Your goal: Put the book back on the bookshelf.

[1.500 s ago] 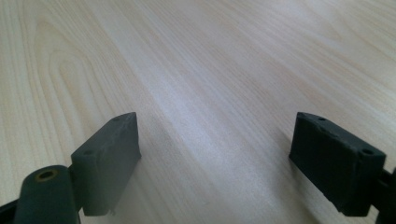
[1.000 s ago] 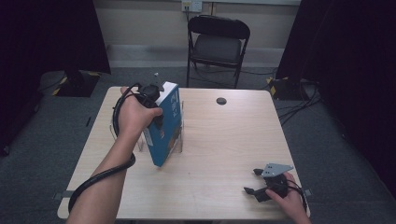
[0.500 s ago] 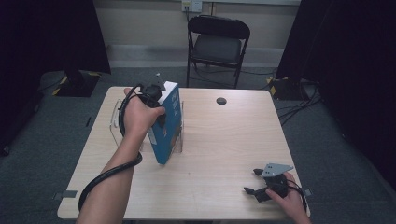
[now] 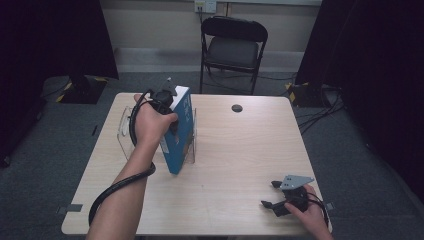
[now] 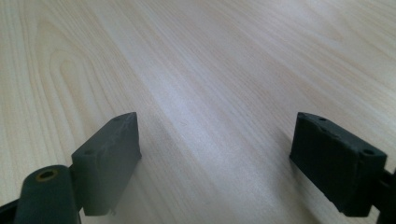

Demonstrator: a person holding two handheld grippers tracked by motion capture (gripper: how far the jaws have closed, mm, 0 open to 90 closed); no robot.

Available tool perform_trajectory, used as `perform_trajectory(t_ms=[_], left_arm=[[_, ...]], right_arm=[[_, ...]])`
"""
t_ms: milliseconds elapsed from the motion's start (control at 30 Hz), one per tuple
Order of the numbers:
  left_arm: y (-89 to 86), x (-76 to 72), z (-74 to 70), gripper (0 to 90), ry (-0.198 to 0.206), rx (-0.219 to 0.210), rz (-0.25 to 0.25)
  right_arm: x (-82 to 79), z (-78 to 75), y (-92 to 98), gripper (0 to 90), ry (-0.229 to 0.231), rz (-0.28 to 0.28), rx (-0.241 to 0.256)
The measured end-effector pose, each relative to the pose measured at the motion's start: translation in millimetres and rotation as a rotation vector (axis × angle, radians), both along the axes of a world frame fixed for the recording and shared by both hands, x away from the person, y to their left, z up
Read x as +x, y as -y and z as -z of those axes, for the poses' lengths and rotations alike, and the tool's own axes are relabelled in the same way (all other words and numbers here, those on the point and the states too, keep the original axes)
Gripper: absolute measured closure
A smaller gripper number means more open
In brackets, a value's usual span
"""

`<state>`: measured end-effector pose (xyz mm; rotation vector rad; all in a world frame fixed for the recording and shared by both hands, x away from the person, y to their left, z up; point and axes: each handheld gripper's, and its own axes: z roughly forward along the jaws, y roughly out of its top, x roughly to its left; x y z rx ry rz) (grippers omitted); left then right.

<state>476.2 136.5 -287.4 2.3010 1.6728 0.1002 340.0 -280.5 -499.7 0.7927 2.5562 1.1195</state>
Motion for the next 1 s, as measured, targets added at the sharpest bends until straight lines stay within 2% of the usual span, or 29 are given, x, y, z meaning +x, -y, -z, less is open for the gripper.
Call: perform_trajectory(t_ms=[133,233,433,700,933,1000], left_arm=[[1.4,0.9,-0.1,62.0,0.01,0.013,0.0],[0.0,1.7,0.5,62.1,0.009,-0.001,-0.015],[1.8,1.6,1.3,62.0,0.024,0.017,-0.012],[1.4,1.5,2.5,62.0,0.033,0.012,-0.03],[5.4,-0.5,4.0,61.8,0.049,0.036,-0.02],[5.3,-1.0,4.3,61.6,0.05,0.048,0.0]], right_arm=[[0.1,0.0,0.0,14.7,0.0,-0.001,0.001],[0.1,0.1,0.0,14.6,0.0,-0.001,0.0],[0.2,0.1,0.0,14.6,0.0,-0.002,0.001],[0.3,0.1,-0.1,14.6,-0.001,-0.002,0.002],[0.4,0.2,0.0,14.5,-0.001,-0.003,0.002],[0.4,0.2,-0.1,14.5,-0.001,-0.003,0.002]])
